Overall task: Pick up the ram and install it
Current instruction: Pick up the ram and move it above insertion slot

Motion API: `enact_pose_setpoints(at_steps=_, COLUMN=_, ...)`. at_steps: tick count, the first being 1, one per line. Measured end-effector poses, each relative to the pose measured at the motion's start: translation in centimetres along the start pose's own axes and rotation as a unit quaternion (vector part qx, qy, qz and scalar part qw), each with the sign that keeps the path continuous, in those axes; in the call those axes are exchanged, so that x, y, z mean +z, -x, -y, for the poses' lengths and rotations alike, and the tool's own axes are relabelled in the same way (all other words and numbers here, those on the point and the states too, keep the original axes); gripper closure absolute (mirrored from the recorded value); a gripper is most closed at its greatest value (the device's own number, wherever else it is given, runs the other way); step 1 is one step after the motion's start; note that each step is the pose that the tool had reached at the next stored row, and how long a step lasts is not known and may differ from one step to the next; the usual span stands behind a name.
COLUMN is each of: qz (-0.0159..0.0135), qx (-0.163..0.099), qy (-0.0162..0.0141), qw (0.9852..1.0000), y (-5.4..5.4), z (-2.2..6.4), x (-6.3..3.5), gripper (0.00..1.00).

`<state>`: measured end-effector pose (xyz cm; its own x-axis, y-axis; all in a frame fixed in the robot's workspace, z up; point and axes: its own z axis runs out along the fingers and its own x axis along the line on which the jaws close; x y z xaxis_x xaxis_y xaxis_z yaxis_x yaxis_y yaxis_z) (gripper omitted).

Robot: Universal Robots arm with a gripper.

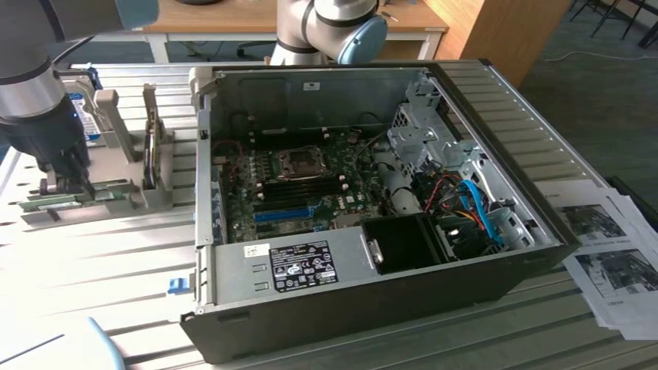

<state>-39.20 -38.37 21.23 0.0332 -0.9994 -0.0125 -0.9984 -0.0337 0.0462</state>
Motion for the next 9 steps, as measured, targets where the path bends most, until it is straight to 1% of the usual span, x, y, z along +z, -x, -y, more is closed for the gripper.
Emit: enact_pose_setpoints(at_steps=9, qz=-0.0014, qx=0.005, qy=0.0, qw=1.0, y=0.01, z=-0.03, x=-0.61, gripper=0.89)
